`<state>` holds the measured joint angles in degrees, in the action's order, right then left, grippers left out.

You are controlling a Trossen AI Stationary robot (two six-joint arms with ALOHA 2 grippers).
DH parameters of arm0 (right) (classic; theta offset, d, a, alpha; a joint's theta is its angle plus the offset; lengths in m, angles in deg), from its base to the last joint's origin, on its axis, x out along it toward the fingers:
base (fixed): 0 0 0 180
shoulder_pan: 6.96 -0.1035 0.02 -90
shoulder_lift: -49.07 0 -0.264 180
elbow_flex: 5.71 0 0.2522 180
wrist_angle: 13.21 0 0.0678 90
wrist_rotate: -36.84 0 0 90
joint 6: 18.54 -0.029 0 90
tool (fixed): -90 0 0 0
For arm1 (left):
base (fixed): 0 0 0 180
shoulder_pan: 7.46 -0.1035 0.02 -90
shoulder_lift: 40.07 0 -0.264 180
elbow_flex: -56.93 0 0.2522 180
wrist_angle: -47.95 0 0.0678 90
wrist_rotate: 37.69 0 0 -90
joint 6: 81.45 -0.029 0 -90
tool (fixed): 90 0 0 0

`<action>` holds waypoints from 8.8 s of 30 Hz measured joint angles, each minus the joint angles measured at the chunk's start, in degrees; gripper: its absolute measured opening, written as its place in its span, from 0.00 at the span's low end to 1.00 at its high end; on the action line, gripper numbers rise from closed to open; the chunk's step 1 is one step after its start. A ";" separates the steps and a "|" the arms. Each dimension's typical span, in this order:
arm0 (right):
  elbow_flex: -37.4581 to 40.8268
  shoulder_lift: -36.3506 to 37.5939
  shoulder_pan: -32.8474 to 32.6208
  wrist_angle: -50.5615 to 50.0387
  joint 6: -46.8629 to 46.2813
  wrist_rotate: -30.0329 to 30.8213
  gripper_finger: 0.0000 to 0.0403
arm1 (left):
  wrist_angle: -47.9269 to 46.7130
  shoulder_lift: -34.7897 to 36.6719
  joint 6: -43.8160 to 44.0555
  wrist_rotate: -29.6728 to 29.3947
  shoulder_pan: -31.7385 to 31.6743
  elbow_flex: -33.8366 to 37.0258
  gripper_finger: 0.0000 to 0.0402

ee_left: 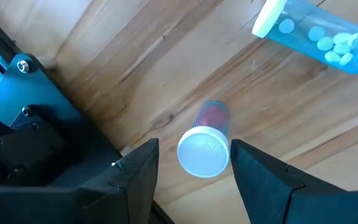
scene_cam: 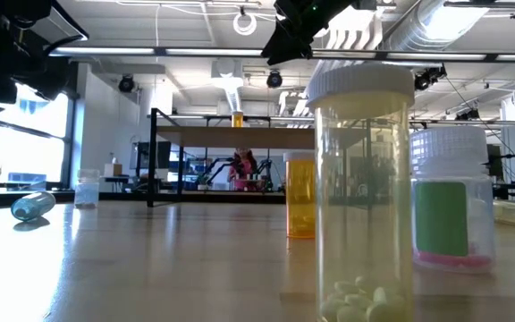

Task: Pick and place medicine bottles onto shelf by color
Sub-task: Put the top left blue pill bottle on the shelf, then put the top left yellow pill bottle on the shelf

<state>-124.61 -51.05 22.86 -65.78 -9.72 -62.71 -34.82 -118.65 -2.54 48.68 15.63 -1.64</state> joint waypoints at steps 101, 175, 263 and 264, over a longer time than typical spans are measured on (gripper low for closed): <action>0.00 0.00 0.02 -0.83 1.53 9.41 0.50 | -11.16 -29.50 -84.62 -10.92 -66.95 -69.84 0.26; 0.00 -0.02 0.04 -1.27 1.55 13.44 0.50 | -10.59 -32.23 -86.82 -17.97 -63.19 -70.51 0.44; 55.52 34.86 -36.87 -22.78 -65.37 19.75 0.50 | 46.53 8.14 -81.02 -4.46 -42.47 -11.76 0.44; 55.52 34.82 -37.58 -22.67 -65.80 20.29 0.50 | 46.53 8.14 -81.02 -4.49 -42.47 -11.76 0.44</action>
<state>-69.10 -16.23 -14.72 -88.44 -75.52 -42.41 11.71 -110.51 -83.56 44.19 -26.83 -13.40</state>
